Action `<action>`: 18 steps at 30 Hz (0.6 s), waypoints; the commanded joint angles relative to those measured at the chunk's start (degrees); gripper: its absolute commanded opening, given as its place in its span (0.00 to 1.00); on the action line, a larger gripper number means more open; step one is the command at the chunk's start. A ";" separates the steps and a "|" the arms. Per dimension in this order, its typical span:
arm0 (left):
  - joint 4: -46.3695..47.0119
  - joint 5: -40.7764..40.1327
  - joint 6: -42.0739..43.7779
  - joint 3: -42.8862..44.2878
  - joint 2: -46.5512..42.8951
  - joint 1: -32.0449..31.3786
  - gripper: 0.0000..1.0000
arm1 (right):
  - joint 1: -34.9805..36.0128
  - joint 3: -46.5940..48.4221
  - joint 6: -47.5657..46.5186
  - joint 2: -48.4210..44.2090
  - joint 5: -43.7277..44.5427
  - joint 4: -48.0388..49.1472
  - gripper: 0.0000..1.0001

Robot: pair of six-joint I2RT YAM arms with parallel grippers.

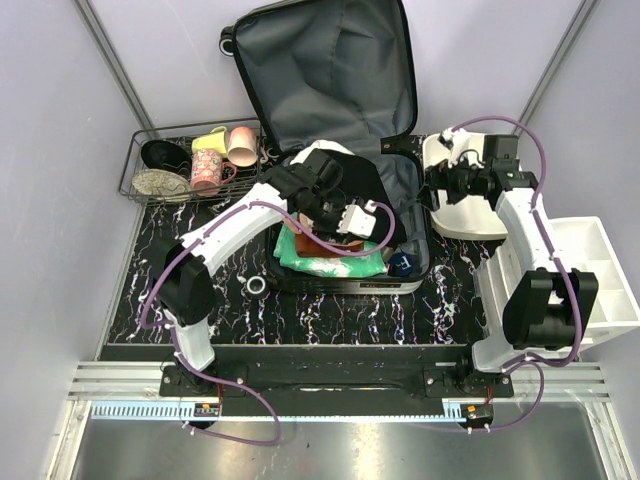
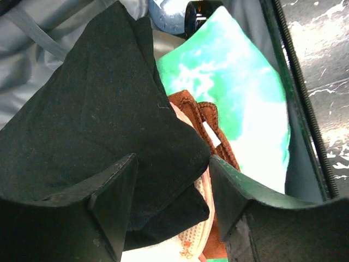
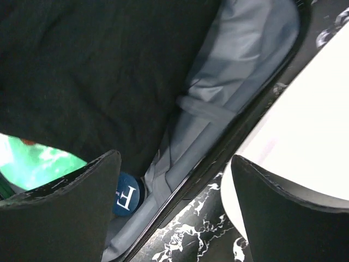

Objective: Open, take out, and arrange the luggage

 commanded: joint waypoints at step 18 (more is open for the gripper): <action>3.99 6.72 -9.36 9.97 2.61 6.48 0.00 | 16.07 -26.65 -5.72 -13.80 -4.21 37.04 1.00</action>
